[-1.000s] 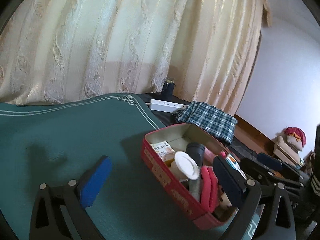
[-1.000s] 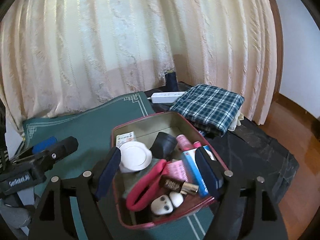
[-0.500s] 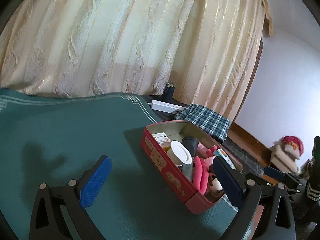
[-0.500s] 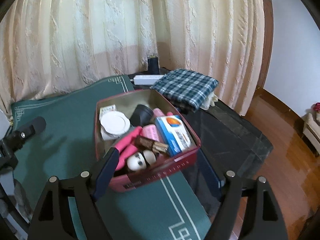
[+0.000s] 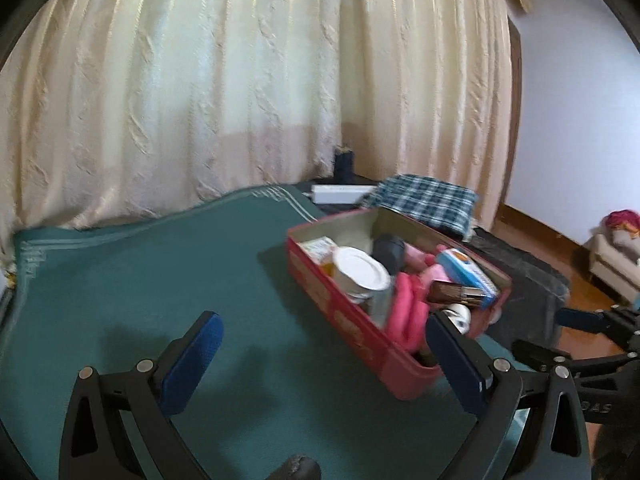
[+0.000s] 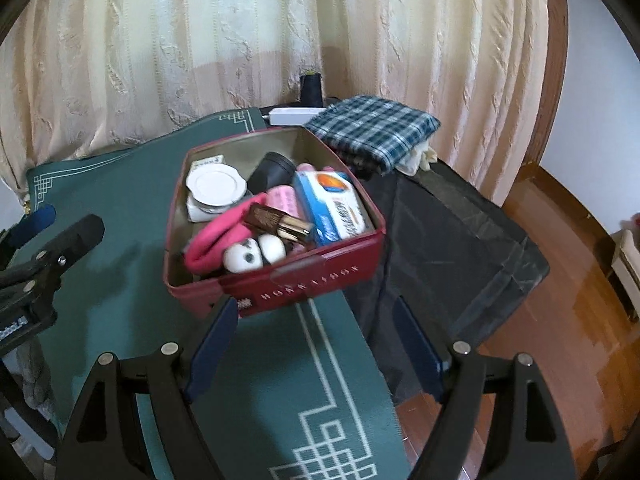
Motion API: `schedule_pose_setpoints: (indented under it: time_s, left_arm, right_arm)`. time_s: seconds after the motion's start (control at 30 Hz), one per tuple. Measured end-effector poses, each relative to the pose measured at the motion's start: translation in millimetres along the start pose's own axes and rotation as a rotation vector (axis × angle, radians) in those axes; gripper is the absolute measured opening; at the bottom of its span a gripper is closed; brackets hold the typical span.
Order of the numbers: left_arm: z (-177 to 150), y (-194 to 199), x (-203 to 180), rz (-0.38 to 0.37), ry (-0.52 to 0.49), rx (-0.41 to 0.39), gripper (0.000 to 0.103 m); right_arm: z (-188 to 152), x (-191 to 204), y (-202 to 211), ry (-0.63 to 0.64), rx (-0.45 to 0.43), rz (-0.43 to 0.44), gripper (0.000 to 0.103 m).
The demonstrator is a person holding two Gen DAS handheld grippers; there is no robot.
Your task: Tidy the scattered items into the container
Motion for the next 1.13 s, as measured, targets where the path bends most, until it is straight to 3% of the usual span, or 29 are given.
schedule_pose_setpoints:
  time_s: [0.43,1.13]
  left_arm:
    - [-5.4,-16.6,-23.2,0.005,-0.015,0.044,0.102]
    - [-8.4,-21.0,-29.3,0.000,-0.018,0.080,0.102]
  right_arm:
    - [-3.7,-21.0,-8.3,-0.024,-0.011,0.030,0.083]
    - [-5.3,-17.5,-9.2,-0.018,-0.035,0.071,0.083]
Point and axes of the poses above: each gripper's, at about its wrist camera, not at the fingertips, and y roughly against the way its jaws point, x to its left, z to its top, the point moved 6 cm from there along -y, roughly the way its jaws point, and after that the axes turned 8 degrees about -x, right-handed, at the moved point
